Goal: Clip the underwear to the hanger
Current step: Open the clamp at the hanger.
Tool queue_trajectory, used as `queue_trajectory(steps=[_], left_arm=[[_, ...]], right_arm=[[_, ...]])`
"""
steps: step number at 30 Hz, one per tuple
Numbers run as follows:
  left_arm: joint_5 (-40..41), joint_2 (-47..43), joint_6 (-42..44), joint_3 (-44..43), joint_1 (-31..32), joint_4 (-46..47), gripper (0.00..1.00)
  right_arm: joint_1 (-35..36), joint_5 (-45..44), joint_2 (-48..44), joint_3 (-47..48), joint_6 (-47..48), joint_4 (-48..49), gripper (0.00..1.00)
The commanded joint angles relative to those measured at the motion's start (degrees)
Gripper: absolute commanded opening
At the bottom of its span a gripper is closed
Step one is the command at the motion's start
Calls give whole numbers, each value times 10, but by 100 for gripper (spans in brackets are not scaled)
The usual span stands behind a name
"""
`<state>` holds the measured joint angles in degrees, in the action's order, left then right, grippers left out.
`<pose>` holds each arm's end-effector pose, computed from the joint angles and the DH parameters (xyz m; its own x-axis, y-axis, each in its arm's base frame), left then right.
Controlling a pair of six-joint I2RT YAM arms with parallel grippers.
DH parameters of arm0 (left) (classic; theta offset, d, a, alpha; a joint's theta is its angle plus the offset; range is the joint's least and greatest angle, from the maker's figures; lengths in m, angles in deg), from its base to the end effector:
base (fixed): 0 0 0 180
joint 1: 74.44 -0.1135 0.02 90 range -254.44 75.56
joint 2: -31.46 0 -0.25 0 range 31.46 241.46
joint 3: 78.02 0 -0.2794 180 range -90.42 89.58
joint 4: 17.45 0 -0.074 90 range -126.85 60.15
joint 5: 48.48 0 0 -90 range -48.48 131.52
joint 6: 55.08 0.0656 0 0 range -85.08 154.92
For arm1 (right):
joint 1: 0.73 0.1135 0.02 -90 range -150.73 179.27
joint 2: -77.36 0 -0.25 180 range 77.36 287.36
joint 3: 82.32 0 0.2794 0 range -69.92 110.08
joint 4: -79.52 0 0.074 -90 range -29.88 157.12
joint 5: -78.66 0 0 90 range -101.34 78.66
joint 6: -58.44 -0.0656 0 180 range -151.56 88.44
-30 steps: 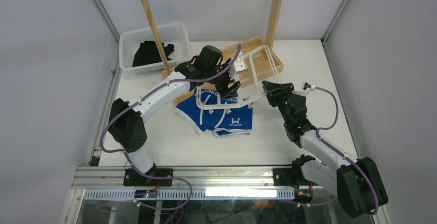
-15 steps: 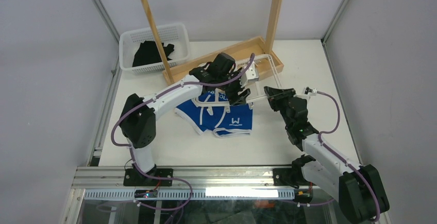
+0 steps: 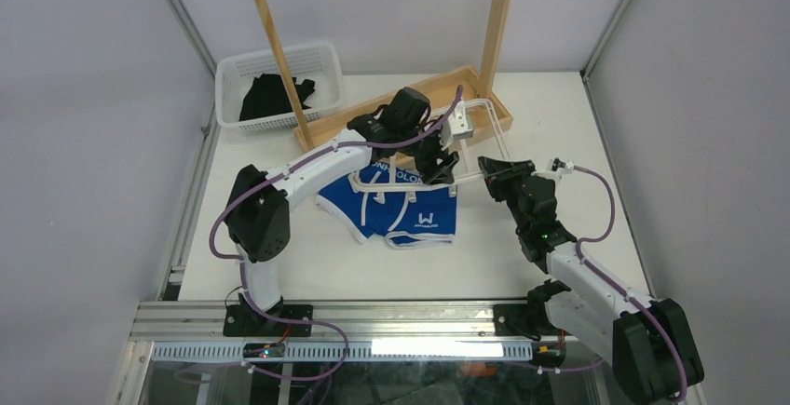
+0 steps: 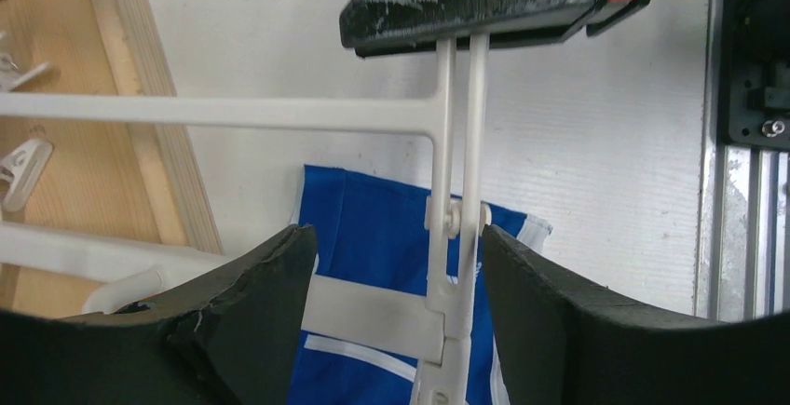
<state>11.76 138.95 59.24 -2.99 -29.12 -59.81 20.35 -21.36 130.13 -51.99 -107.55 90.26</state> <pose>0.3053 -0.3550 0.2473 -0.0961 0.6056 -0.7899 0.9922 0.1217 -0.0273 0.2492 0.0838 0.1778 -0.2352 0.9333 -0.2713 0.1363 0.3080 0.9416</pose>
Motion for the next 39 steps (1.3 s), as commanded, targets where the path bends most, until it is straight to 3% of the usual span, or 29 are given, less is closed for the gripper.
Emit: queue_trajectory(steps=[1,28,35,39], left_arm=[[-56,6,-16,-59,1,45,67],[-87,69,-41,-57,18,45,64],[-75,75,-53,-71,18,46,45],[-60,70,-54,-70,18,40,16]], right_arm=[[1,13,-21,8,-23,61,1],[1,5,-42,7,-20,43,1],[1,8,-42,9,-14,44,2],[1,3,-52,10,-2,36,4]])
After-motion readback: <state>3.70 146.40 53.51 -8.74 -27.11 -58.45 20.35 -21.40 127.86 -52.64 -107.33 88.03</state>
